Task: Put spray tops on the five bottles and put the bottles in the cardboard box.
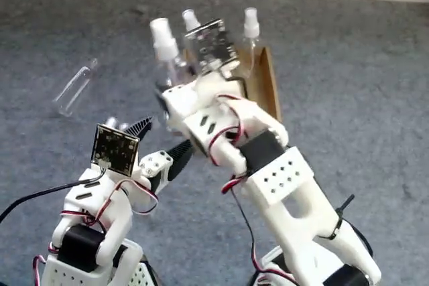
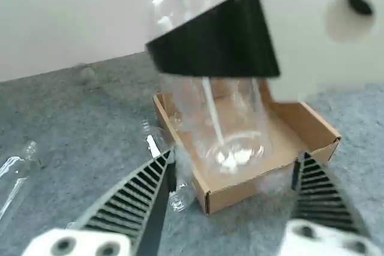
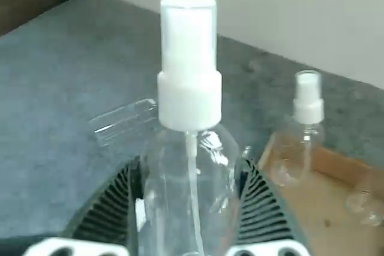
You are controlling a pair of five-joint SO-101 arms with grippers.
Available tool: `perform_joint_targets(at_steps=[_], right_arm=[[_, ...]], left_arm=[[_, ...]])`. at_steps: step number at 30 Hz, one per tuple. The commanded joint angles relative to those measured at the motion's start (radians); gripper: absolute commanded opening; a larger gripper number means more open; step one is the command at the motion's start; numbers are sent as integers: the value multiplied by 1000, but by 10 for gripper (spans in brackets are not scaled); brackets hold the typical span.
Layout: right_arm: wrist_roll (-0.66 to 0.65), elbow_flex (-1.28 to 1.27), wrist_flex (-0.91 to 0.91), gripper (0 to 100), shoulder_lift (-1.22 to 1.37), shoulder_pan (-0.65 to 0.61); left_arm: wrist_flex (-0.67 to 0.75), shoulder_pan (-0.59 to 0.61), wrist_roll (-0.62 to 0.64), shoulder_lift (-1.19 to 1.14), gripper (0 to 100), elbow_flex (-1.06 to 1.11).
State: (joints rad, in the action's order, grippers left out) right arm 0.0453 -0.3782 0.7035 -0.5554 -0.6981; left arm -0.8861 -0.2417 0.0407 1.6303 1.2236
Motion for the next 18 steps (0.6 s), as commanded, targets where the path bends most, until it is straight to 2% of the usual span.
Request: perform_joint_targets(at_steps=[1,8,12,18], right_arm=[[11,74,81,3,-5,-56],[5,79,243,3,-24,-62],[-35,79,272,3,-107,-50],[-60,79,274,3,-150,62]], left_arm=[[37,22,-9,-1,298,-4],[181,120,-11,-1,284,77],[183,120,-11,-1,235,82],[181,114,-11,-1,236,81]])
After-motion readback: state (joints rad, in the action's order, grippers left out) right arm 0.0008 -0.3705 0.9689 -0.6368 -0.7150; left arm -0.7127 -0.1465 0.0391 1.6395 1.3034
